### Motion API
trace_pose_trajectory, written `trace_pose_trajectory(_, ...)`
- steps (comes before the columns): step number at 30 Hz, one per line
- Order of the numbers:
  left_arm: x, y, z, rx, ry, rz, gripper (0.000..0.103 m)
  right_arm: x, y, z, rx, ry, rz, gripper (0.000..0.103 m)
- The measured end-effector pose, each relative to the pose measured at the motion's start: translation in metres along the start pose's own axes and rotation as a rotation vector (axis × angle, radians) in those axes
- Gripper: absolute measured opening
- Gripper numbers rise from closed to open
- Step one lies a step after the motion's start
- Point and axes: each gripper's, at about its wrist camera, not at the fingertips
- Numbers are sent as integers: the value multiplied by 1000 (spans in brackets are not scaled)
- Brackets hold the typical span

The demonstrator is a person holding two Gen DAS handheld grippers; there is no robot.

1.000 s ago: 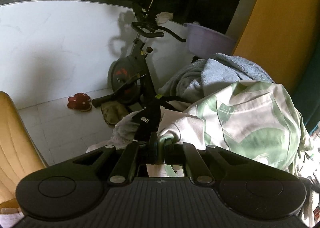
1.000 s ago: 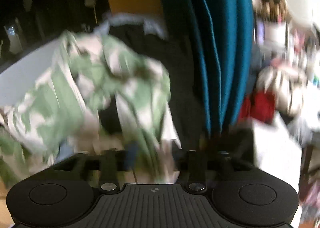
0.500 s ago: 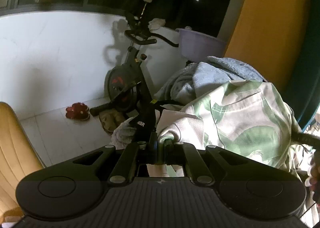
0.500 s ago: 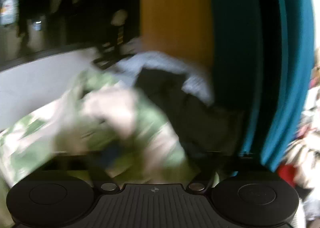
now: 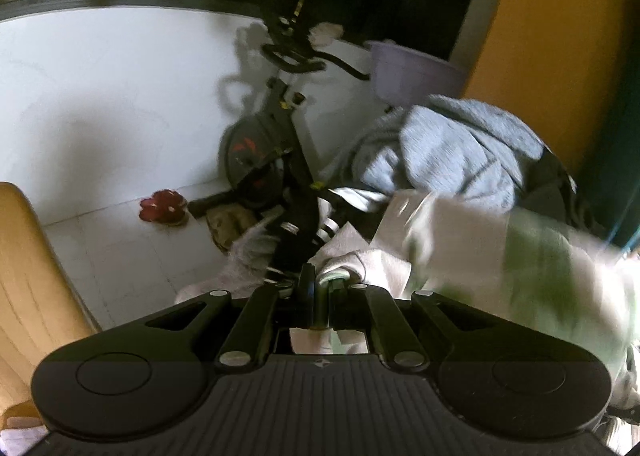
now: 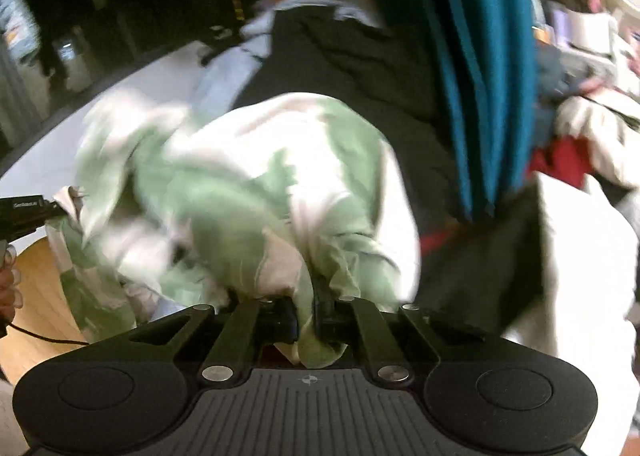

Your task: Fold clothes

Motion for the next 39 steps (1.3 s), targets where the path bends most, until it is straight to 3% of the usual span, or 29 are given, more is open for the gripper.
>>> trace_pose_trajectory(2,-3,-3,-7,-16,-26,17,6,9,-10,-4,-18,-15,11,10)
trace_pose_trajectory(7,-8,-11,-17,-29,-76,38,6,3,3,23,142,-87,-55,40)
trace_pose_trajectory(9,-4,-14,-18,-39,-85,38,6,-5,7,36,243,-163,-98,78)
trace_pose_trajectory(11,-1,-16,-18,-41,-91,39,6,-10,10,50,336,-241,-150,99)
trace_pose_trajectory(13,2,-18,-15,-38,-99,44,6,-15,15,56,391,-245,-174,102)
trace_pose_trajectory(15,3,-20,-12,-38,-111,51,6,-23,23,56,401,-223,-162,102)
trace_pose_trajectory(22,10,-25,-16,-73,-146,86,6,-23,17,53,311,-23,-82,99)
trace_pose_trajectory(23,11,-25,-18,-83,-157,92,6,-23,16,53,298,6,-70,87)
trace_pose_trajectory(24,14,-27,-21,-99,-175,99,6,-23,15,53,285,34,-59,60)
trace_pose_trajectory(26,19,-30,-25,-127,-220,113,6,-22,13,52,259,91,-36,28)
trace_pose_trajectory(29,25,-35,-36,-171,-285,143,6,-22,11,51,219,176,-1,19)
trace_pose_trajectory(32,26,-47,-48,-250,-271,170,6,-22,8,50,181,256,30,13)
trace_pose_trajectory(39,24,-57,-55,-245,-288,198,6,-13,-7,40,96,268,43,11)
Point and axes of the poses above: each gripper's, at about its wrist camera, not at the fingertips, and x roughly against the way its jaws point, z to its left, y to its top, and after that the axes turned 2 degrees about z, right-handed
